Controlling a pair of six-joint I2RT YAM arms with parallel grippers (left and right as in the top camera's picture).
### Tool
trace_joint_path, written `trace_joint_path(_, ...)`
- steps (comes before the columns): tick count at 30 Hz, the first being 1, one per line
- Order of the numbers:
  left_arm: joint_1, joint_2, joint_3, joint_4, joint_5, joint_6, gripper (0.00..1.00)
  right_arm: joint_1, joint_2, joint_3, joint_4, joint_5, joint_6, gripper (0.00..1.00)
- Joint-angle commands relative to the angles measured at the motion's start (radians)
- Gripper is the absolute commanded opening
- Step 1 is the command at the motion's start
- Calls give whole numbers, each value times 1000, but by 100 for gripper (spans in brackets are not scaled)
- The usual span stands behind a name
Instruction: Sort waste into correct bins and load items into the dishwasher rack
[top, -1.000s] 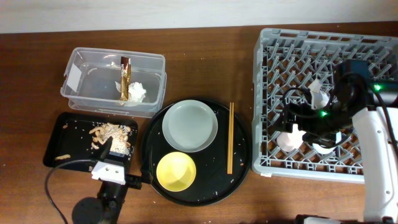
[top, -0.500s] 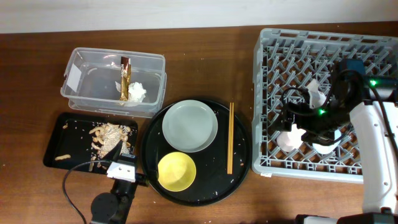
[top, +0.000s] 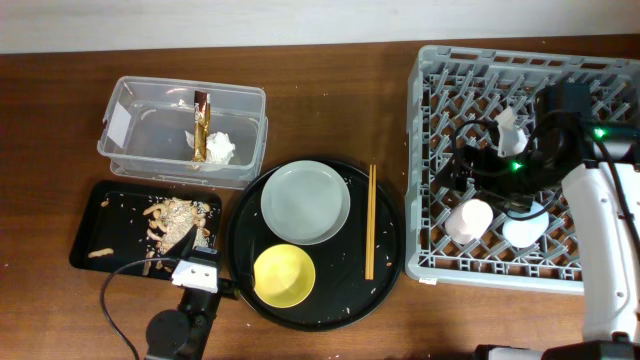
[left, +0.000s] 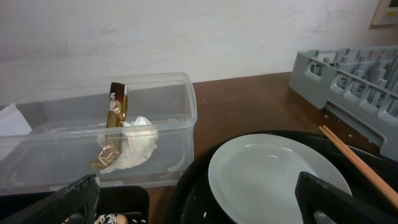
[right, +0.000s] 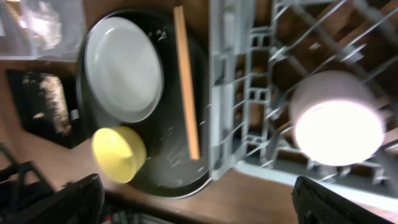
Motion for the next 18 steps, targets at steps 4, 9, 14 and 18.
trace_joint_path(4, 6, -8, -5, -3, 10, 19, 100, 307, -85, 1, 1, 6, -14, 98)
trace_joint_path(9, 6, -8, -5, -3, 10, 19, 100, 786, -140, -2, 127, 463, 419, 98)
trace_joint_path(14, 6, -8, -5, -3, 10, 19, 100, 1042, -66, -166, 302, 521, 606, 98)
trace_joint_path(18, 6, -8, -5, -3, 10, 19, 99, 1041, 27, -299, 500, 444, 639, 74)
